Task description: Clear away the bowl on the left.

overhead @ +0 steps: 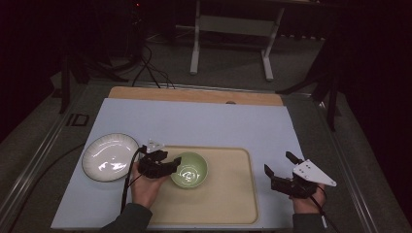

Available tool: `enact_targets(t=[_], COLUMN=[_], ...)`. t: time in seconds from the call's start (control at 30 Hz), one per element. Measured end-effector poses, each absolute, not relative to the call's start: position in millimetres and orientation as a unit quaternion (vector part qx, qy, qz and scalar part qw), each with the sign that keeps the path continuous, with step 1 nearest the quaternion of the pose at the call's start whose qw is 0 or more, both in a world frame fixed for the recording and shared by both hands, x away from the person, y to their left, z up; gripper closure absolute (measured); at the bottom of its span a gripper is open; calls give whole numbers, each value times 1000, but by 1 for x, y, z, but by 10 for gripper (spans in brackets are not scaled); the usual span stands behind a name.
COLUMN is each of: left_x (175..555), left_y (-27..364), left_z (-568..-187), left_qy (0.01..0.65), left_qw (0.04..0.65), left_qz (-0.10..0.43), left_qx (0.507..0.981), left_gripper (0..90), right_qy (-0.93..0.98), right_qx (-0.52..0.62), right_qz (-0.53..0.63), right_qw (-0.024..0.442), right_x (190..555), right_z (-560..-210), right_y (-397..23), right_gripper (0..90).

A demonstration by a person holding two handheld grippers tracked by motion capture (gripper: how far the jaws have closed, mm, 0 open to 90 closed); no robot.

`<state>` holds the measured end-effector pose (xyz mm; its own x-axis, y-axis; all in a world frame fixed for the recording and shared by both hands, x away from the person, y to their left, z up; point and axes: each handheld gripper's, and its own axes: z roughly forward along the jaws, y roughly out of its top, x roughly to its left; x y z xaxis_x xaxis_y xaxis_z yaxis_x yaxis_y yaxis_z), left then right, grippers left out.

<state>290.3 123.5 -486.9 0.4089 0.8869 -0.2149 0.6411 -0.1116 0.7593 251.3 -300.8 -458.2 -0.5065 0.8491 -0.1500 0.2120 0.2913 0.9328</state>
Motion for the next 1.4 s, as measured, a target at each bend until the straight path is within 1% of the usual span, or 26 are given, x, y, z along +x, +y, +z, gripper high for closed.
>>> enact_targets(t=[0.2,0.4,0.6,0.7,0.73,0.87,1.03,1.1,1.13,1.33,1.4], left_x=[286,281,275,274,269,263,250,250,244,232,229], left_y=[132,142,152,153,163,179,196,196,207,238,246], left_z=[-474,-464,-452,-450,-444,-439,-435,-435,-433,-434,-435], left_qy=[510,500,478,476,468,469,466,466,469,495,506], left_qw=[415,420,421,420,427,434,424,424,424,439,436], left_qz=[167,183,214,217,233,249,284,284,299,320,323], left_qx=[735,735,741,741,738,728,723,723,715,678,670], left_gripper=[382,381,380,379,375,369,349,344,336,316,315], right_qy=[729,729,728,728,727,726,726,727,729,736,736], right_qx=[364,364,364,365,366,367,370,370,369,364,367], right_qz=[471,471,471,471,472,472,473,474,474,473,471], right_qw=[338,338,339,339,339,339,334,332,328,320,319], right_x=[251,251,251,251,251,251,252,252,252,251,252], right_z=[-458,-458,-458,-458,-458,-458,-458,-458,-459,-459,-459], right_y=[-301,-301,-301,-302,-302,-303,-305,-305,-305,-306,-307], right_gripper=[137,137,137,137,137,137,137,137,136,136,136])
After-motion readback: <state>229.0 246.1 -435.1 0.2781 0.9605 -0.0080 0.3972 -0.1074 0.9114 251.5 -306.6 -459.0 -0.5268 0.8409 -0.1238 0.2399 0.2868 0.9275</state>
